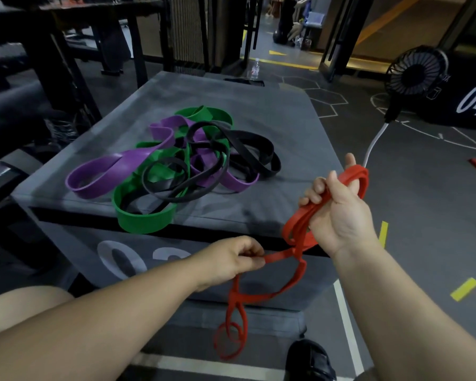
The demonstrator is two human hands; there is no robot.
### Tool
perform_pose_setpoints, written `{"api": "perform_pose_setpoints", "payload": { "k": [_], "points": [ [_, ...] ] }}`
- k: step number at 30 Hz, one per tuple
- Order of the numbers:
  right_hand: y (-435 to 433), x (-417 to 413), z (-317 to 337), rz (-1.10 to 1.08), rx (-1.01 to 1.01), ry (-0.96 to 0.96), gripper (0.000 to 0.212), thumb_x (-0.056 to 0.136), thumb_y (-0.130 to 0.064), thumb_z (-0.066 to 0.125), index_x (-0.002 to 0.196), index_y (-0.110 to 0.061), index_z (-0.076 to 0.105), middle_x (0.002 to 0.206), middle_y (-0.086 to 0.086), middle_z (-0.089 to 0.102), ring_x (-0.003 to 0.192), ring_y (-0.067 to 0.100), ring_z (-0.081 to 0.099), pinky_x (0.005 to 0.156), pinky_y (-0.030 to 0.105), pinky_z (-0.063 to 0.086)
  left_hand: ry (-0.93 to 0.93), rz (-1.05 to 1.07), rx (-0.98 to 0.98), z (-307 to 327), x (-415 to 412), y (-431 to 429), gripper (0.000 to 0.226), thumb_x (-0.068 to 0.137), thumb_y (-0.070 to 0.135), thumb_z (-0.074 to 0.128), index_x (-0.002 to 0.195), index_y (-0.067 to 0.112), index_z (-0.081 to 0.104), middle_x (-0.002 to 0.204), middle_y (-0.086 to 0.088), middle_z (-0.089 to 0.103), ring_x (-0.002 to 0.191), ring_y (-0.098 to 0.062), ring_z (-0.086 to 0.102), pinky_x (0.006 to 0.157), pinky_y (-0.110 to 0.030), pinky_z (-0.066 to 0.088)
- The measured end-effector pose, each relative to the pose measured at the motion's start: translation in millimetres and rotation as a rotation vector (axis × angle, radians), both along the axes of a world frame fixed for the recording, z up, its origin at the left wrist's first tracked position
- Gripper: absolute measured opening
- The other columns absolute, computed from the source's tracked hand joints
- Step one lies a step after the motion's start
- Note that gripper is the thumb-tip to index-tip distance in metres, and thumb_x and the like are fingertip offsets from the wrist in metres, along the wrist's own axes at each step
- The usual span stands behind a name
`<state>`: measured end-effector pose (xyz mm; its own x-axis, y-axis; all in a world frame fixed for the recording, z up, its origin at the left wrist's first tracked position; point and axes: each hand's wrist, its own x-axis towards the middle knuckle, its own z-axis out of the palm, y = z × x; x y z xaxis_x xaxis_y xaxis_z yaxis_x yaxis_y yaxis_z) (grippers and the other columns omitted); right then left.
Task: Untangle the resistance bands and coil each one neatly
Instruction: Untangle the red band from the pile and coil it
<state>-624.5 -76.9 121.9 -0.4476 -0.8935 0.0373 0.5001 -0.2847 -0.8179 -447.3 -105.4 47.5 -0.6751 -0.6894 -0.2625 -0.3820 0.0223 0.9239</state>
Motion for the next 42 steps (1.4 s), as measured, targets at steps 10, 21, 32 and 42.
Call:
{"api": "perform_pose_setpoints", "payload": {
  "k": [10, 21, 32, 42],
  "points": [
    [6, 23, -9, 0.147, 0.139, 0.252, 0.042, 0.105, -0.024, 0.037, 0.138, -0.049, 0.03, 0.06, -0.003, 0.045, 0.052, 0.01, 0.039, 0.054, 0.027, 0.044, 0.236, 0.134, 0.221, 16, -1, -1, 0.018, 0.092, 0.012, 0.062, 0.103, 0.013, 0.047, 0.075, -0.001, 0.057, 0.059, -0.004, 0.051, 0.056, -0.018, 0.042],
    [13, 33, -22, 0.363, 0.234, 0.452, 0.023, 0.1, -0.01, 0.047, 0.12, -0.019, 0.054, 0.075, 0.003, 0.056, 0.07, 0.017, 0.057, 0.057, 0.03, 0.05, 0.116, 0.043, -0.127, 20, 3, -5, 0.026, 0.092, 0.014, 0.061, 0.091, 0.024, 0.037, 0.093, -0.014, 0.069, 0.092, -0.018, 0.068, 0.085, -0.038, 0.055],
    [15, 40, -28, 0.348, 0.284, 0.645, 0.006, 0.101, -0.021, 0.048, 0.098, -0.018, 0.052, 0.072, 0.004, 0.057, 0.063, 0.014, 0.056, 0.057, 0.029, 0.049, 0.459, 0.242, 0.188, 27, 3, -1, 0.038, 0.082, 0.015, 0.072, 0.105, 0.017, 0.042, 0.08, -0.008, 0.063, 0.074, -0.016, 0.063, 0.07, -0.028, 0.049],
    [9, 35, -30, 0.329, 0.347, 0.625, 0.009, 0.1, -0.022, 0.051, 0.101, -0.014, 0.053, 0.067, 0.007, 0.059, 0.058, 0.021, 0.06, 0.068, 0.045, 0.048, 0.443, 0.199, 0.019, 29, 2, 0, 0.028, 0.086, -0.009, 0.06, 0.093, 0.012, 0.043, 0.074, -0.003, 0.07, 0.073, -0.019, 0.068, 0.069, -0.03, 0.056]
  ]
}}
